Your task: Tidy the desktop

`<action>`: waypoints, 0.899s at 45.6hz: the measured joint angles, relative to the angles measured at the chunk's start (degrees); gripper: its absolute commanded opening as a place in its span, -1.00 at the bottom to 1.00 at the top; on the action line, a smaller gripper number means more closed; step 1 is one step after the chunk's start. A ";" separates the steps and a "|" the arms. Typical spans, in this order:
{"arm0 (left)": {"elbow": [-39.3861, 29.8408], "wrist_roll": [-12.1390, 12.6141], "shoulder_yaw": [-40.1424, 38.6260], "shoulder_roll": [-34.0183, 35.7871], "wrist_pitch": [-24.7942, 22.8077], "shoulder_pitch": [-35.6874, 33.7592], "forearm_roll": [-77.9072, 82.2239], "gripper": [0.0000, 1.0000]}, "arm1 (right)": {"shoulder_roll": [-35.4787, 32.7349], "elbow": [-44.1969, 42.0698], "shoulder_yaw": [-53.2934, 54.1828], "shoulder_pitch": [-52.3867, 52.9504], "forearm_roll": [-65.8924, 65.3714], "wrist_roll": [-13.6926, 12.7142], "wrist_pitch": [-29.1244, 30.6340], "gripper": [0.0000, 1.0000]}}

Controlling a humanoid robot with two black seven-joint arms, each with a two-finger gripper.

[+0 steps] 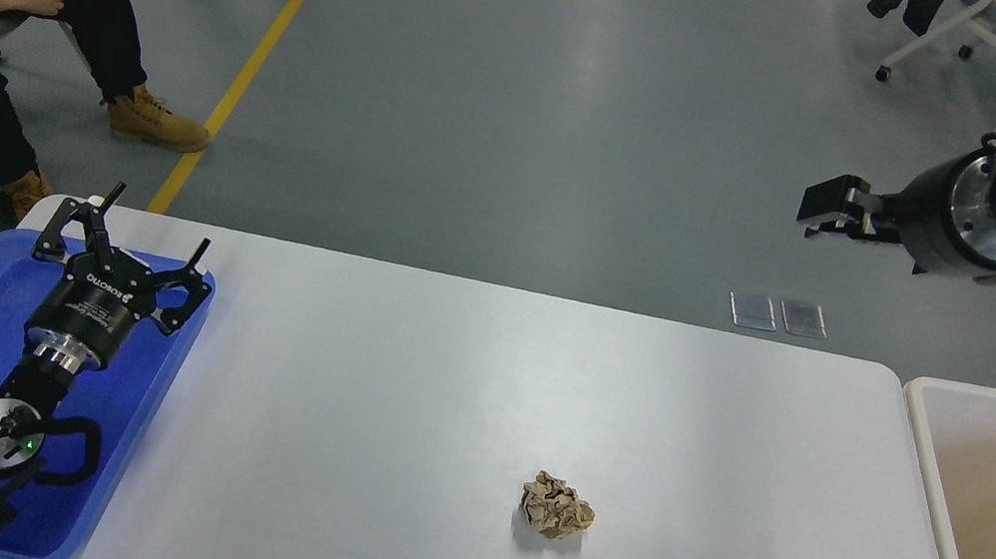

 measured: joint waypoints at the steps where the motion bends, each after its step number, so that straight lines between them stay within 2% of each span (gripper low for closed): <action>1: 0.00 0.00 0.00 0.00 0.00 0.00 0.02 0.98 | 0.45 0.21 -0.01 0.36 -0.03 0.16 0.83 1.00; 18: 0.00 0.00 0.00 0.00 0.03 0.01 0.01 0.98 | 6.47 1.81 -0.03 5.58 -3.65 1.45 16.85 1.00; 41: 0.00 0.00 0.00 0.00 -0.01 0.02 0.02 0.98 | 14.24 1.84 -0.36 7.16 -4.60 1.66 26.97 1.00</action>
